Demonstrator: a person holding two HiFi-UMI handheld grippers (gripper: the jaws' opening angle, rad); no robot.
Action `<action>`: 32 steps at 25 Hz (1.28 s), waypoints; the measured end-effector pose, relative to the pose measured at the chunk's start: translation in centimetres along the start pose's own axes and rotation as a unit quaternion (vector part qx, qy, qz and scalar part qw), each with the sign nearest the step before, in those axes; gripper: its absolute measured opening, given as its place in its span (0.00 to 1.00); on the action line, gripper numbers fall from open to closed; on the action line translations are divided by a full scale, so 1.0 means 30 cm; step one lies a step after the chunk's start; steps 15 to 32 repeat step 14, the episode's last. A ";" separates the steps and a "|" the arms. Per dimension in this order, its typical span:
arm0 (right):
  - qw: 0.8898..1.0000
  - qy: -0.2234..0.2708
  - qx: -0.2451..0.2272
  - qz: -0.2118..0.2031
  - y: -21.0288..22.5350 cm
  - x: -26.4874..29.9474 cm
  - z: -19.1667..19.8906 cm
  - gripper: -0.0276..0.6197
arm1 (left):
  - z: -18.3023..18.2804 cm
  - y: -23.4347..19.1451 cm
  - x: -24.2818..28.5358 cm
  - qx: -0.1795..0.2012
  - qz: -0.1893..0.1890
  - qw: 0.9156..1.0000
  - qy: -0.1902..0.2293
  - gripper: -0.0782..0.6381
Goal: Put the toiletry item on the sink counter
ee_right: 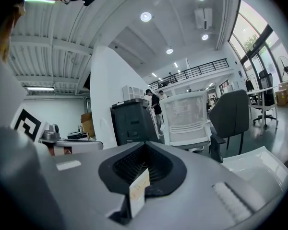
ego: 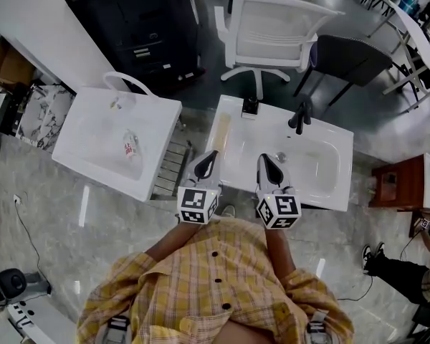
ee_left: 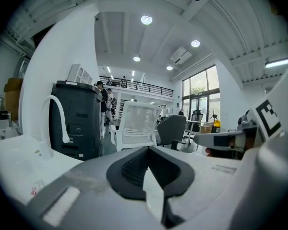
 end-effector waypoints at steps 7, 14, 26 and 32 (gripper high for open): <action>1.000 0.010 -0.008 -0.016 -0.005 -0.006 -0.024 0.04 | -0.021 0.007 -0.014 0.004 -0.001 1.000 0.012 0.11; 1.000 0.005 -0.012 -0.014 -0.001 -0.004 -0.014 0.04 | -0.022 0.020 -0.009 0.009 0.004 1.000 0.019 0.11; 1.000 0.005 -0.012 -0.014 -0.001 -0.004 -0.014 0.04 | -0.022 0.020 -0.009 0.009 0.004 1.000 0.019 0.11; 1.000 0.005 -0.012 -0.014 -0.001 -0.004 -0.014 0.04 | -0.022 0.020 -0.009 0.009 0.004 1.000 0.019 0.11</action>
Point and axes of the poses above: the fingertips, and each gripper's own axes: x forward along the fingers, y to its right, z out of its underside, the point moved 6 cm from there along -x, backward along the fingers, and after that the axes turned 14 degrees about -z, right-handed, at the moved point
